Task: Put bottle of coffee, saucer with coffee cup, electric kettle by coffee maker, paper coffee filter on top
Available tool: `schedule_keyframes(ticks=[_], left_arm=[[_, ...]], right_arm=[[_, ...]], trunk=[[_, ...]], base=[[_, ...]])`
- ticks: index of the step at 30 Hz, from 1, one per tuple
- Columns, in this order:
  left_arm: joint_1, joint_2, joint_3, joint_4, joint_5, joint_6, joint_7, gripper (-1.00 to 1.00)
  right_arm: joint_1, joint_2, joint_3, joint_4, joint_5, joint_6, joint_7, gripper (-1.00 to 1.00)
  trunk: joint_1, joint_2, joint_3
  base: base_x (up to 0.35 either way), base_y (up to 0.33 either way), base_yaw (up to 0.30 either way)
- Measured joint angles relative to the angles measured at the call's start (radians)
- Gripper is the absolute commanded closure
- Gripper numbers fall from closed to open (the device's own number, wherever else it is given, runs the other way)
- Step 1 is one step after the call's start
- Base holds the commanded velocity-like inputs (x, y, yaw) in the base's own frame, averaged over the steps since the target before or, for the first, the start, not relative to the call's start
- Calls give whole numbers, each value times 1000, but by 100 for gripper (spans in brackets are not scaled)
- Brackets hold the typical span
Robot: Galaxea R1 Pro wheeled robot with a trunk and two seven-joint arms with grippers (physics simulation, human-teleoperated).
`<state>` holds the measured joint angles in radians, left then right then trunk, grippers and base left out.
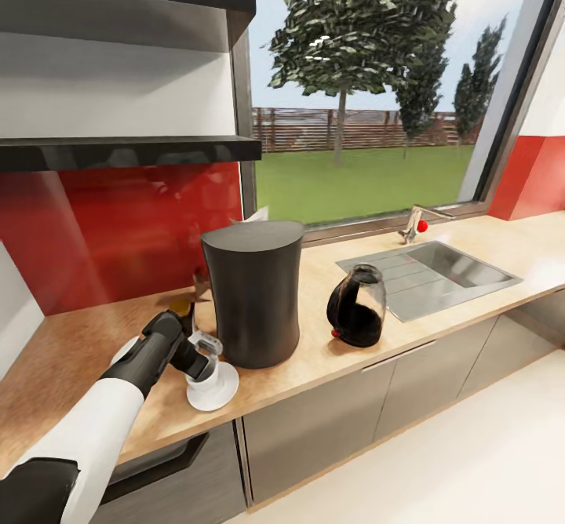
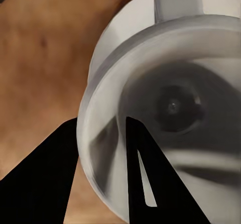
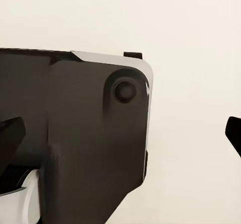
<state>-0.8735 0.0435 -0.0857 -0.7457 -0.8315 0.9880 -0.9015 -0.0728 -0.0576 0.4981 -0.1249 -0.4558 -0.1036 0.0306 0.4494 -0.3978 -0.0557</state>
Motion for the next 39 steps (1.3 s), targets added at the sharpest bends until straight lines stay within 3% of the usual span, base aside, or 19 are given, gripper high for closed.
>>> schedule_keyframes(ticks=[7,8,12,26,27,39], left_arm=[[0,-8,-3,0,1,-1,6,100],[0,-27,-4,0,5,-1,36,100],[0,-37,-5,0,6,-6,87,100],[1,-38,-5,0,18,-6,86,100],[1,-38,-5,0,18,-6,86,-100],[1,-36,-5,-1,17,-7,86,-100]], right_arm=[[0,0,1,1,0,0,0,-100],[0,0,1,1,0,0,0,-100],[0,0,2,2,0,0,0,-100],[0,1,1,1,0,0,0,-100],[0,1,1,1,0,0,0,-100],[0,0,2,2,0,0,0,-100]], trunk=[[0,0,0],[0,0,0],[0,0,0],[0,0,0],[0,0,0],[0,0,0]], base=[[0,0,0],[0,0,0],[0,0,0],[0,0,0],[0,0,0],[0,0,0]])
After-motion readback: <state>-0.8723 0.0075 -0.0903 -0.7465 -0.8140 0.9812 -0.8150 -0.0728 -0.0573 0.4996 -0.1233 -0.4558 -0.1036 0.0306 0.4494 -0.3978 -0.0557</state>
